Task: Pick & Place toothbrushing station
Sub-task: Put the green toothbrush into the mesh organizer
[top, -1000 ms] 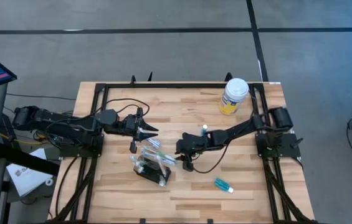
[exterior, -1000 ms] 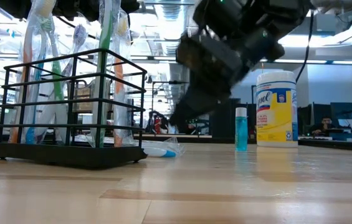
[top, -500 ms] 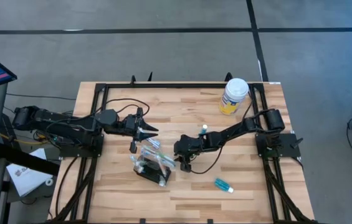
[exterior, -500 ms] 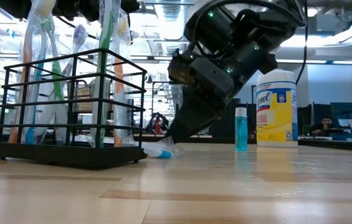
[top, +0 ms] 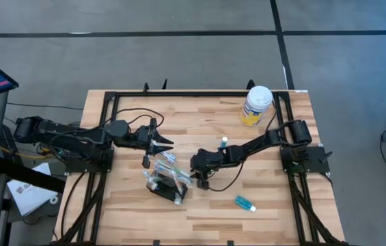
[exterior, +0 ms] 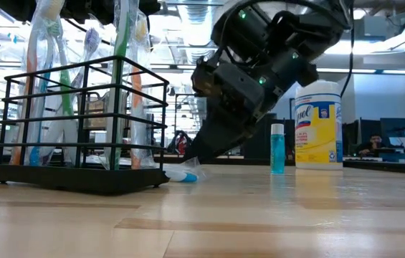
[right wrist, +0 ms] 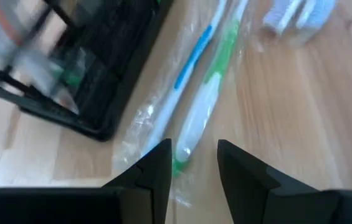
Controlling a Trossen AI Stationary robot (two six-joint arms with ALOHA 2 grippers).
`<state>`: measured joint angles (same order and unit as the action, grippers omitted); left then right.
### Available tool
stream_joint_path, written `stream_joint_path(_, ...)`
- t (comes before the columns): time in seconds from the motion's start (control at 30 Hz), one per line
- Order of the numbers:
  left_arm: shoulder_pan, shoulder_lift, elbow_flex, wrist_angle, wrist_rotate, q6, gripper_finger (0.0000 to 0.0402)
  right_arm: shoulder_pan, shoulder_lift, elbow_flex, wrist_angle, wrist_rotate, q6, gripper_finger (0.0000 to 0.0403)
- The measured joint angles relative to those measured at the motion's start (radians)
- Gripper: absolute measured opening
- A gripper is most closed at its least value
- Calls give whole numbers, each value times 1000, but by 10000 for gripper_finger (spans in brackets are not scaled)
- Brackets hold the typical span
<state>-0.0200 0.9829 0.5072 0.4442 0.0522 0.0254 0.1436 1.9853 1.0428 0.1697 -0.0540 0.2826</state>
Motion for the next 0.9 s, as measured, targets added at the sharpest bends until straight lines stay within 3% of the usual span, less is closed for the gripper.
stream_joint_path(0.43,0,0,0,0,0,0,71,0,64,38,20,12,8,110)
stream_joint_path(0.57,0,0,0,-1,0,0,71,-1,93,99,-64,14,6,84)
stream_joint_path(0.73,0,0,0,-2,0,0,71,-1,88,122,-136,51,-2,19)
stream_joint_path(0.9,0,0,0,-2,0,0,71,-1,84,119,-129,68,-17,19)
